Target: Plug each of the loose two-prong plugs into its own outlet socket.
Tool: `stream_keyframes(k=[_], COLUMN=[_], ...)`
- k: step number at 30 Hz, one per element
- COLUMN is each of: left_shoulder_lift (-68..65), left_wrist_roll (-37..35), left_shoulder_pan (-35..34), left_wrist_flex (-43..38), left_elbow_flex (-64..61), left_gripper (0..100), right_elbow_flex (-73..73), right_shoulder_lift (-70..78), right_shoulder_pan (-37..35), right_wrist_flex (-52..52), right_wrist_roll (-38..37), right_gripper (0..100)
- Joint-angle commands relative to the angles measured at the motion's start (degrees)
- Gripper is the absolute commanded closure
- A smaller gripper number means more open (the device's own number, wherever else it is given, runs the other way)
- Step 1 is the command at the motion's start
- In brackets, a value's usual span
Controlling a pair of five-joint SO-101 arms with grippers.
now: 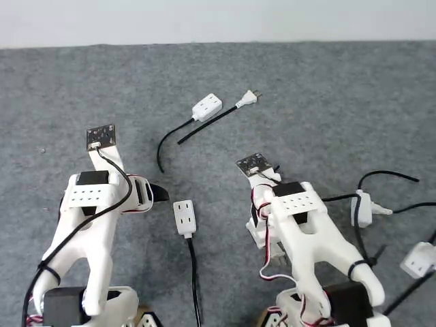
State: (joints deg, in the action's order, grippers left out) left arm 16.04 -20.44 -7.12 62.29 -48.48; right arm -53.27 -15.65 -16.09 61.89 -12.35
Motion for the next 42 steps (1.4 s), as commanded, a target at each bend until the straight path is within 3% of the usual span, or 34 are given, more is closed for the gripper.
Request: stream_keyframes(k=[1,6,13,27,34,42], left_shoulder_lift=[1.23,1.23,1.23,1.23,1.23,1.23], left_wrist_roll=[0.62,0.62,0.62,0.62,0.62,0.62], left_shoulder_pan=[0.0,0.0,0.0,0.0,0.0,0.0], left_wrist_flex=[-0.88,-0.88,-0.88,-0.88,-0.88,-0.88], left_elbow_flex=[0.57,0.57,0.57,0.48,0.48,0.48], left_gripper=[64,64,64,64,64,64], right_elbow_flex=[0.18,0.18,0.35,1.67,14.07,13.54], right_shoulder_lift=[-1.36,-1.36,-1.45,3.03,19.3,18.51], right_shoulder_pan=[0.84,0.84,1.1,0.66,1.19,2.86], right_wrist_flex=[-0.66,-0.84,-0.31,-0.75,5.49,4.62], right_wrist_roll=[0.62,0.53,0.53,0.44,0.79,2.73], right_gripper=[89.8,93.8,82.6,96.4,96.5,99.1])
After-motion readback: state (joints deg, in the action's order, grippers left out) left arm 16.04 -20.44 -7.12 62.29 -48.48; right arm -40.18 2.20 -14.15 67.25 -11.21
